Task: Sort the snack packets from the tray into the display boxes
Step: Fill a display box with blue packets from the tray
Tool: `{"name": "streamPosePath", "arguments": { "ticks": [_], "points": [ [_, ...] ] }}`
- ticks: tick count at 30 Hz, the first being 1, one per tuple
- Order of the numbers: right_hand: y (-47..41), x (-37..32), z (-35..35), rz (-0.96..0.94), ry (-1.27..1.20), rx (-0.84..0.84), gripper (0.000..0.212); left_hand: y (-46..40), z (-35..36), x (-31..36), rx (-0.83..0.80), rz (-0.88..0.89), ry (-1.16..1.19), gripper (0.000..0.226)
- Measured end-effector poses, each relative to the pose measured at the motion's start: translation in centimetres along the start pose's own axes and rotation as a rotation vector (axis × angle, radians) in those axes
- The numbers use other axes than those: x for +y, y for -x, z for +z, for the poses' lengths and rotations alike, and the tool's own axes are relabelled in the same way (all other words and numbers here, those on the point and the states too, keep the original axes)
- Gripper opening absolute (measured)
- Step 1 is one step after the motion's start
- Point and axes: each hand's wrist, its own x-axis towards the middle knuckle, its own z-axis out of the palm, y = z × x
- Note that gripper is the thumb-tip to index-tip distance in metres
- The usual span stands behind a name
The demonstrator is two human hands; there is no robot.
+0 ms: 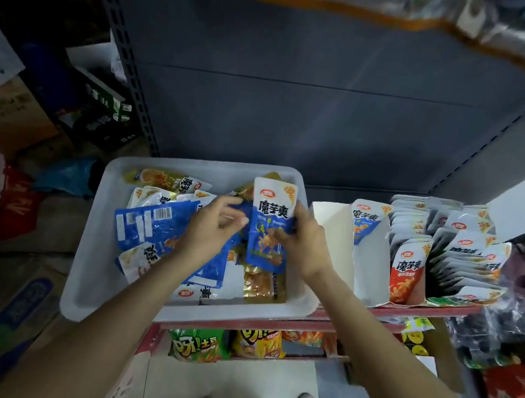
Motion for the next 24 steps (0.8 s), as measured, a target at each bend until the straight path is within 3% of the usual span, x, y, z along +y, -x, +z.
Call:
{"name": "streamPosePath", "arguments": {
  "ticks": [3, 6, 9, 11, 15, 17, 21, 24],
  "points": [
    [0.4, -0.5, -2.9, -0.102, -0.186, 0.078, 0.057, -0.3, 1.7, 3.2, -0.079, 0.066, 0.108, 0.029],
    [0.5, -0.6, -6.4, -0.194, -0.180, 0.176, 0.089, -0.9, 4.0, 6.3, -0.154, 0.145, 0.180, 0.026],
    [0.5, -0.2, -10.2, -0.246, -0.087, 0.272, 0.084, -1.9, 6.7, 8.5, -0.192, 0.185, 0.178, 0.027],
    [0.7, 0.2, -12.6, -0.250, -0.064, 0.327, 0.077, -2.5, 8.6, 9.1, -0.212, 0.206, 0.097, 0.029],
    [0.9, 0.9, -15.8, -0.222, -0.003, 0.339, 0.090, -3.5, 11.1, 8.8, -0.155, 0.285, -0.331, 0.047],
    [0.3, 1.5, -16.6, -0.202, 0.138, 0.332, 0.074, -4.0, 11.4, 8.4, -0.187, 0.265, -0.501, 0.059],
    [-0.7, 2.5, -16.6, -0.219, 0.309, 0.267, 0.020, -4.8, 11.6, 7.6, -0.291, 0.179, -0.634, 0.071],
    [-1.4, 3.2, -16.4, -0.162, 0.347, 0.205, 0.008, -5.1, 11.7, 7.0, -0.320, 0.158, -0.644, 0.072]
  ]
}}
